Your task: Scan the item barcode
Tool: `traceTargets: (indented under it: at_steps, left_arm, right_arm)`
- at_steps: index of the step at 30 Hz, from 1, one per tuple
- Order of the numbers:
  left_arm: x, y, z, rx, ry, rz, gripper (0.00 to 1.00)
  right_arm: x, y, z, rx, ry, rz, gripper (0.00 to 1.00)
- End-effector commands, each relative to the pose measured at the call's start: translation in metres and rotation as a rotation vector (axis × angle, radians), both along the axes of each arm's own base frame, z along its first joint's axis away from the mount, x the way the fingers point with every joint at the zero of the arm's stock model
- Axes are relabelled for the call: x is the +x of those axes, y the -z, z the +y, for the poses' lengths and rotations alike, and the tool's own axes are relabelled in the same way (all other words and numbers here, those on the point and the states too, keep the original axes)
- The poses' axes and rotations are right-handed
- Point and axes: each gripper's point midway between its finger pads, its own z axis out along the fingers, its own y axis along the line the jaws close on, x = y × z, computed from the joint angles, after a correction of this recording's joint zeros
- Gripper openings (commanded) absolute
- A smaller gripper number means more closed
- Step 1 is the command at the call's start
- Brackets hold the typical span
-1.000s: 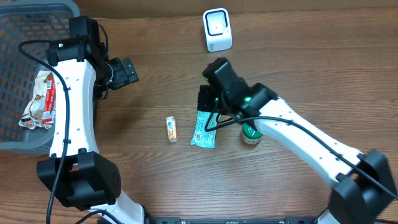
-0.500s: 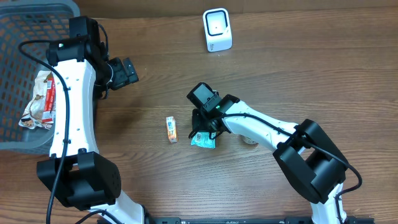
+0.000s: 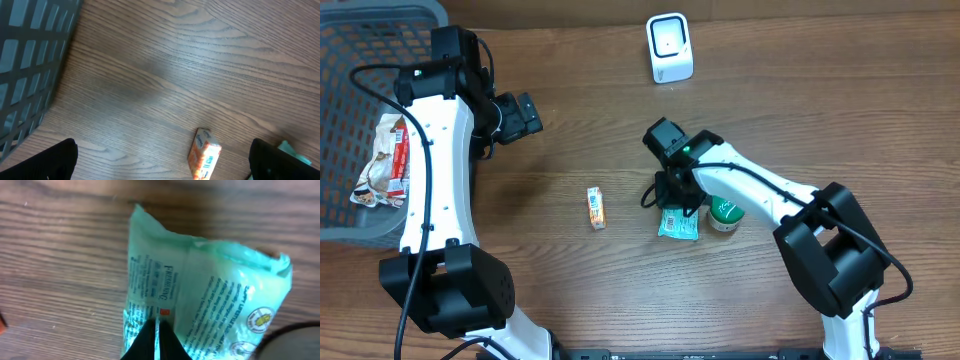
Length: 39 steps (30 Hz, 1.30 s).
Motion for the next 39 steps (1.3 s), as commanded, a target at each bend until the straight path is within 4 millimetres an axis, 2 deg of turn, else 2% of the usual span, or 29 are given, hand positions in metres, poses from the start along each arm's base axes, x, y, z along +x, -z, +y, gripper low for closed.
traceTargets:
  at_steps: [1, 3, 5, 7, 8, 10, 13, 20, 24, 33, 36, 39]
  left_arm:
    - [0.001, -0.018, 0.002, 0.016, 0.014, -0.051, 1.0]
    - [0.001, -0.018, 0.002, 0.016, 0.014, -0.051, 1.0]
    - [0.001, -0.018, 0.002, 0.016, 0.014, -0.051, 1.0]
    - [0.001, -0.018, 0.002, 0.016, 0.014, -0.052, 1.0]
    - [0.001, -0.018, 0.002, 0.016, 0.014, -0.051, 1.0]
    - [0.001, -0.018, 0.002, 0.016, 0.014, -0.051, 1.0]
    - [0.001, -0.018, 0.002, 0.016, 0.014, -0.051, 1.0]
    - [0.001, -0.018, 0.002, 0.016, 0.014, -0.052, 1.0]
    - [0.001, -0.018, 0.002, 0.016, 0.014, -0.052, 1.0]
    - [0.001, -0.018, 0.002, 0.016, 0.014, -0.052, 1.0]
    - [0.001, -0.018, 0.002, 0.016, 0.014, -0.051, 1.0]
    - [0.001, -0.018, 0.002, 0.016, 0.014, -0.051, 1.0]
  right_arm:
    - [0.016, -0.031, 0.028, 0.088, -0.067, -0.05, 0.1]
    - [0.019, -0.056, 0.045, 0.147, -0.09, -0.061, 0.2]
    - [0.021, -0.077, 0.062, 0.183, -0.115, -0.093, 0.39]
    - [0.019, -0.09, 0.079, 0.209, -0.146, -0.132, 0.54]
    - [0.017, -0.093, 0.089, 0.218, -0.166, -0.162, 0.64]
    - [0.014, -0.094, 0.105, 0.204, -0.197, -0.227, 0.76]
    - [0.006, -0.088, 0.121, 0.157, -0.233, -0.308, 0.83]
    - [-0.011, -0.075, 0.155, 0.073, -0.295, -0.467, 0.79]
    - [-0.009, -0.065, 0.154, -0.009, -0.286, -0.53, 0.79]
    - [-0.009, -0.031, 0.156, -0.031, -0.265, -0.488, 0.78]
    - [-0.014, -0.022, 0.162, -0.001, -0.278, -0.453, 0.7]
    - [-0.019, -0.012, 0.168, 0.025, -0.292, -0.419, 0.52]
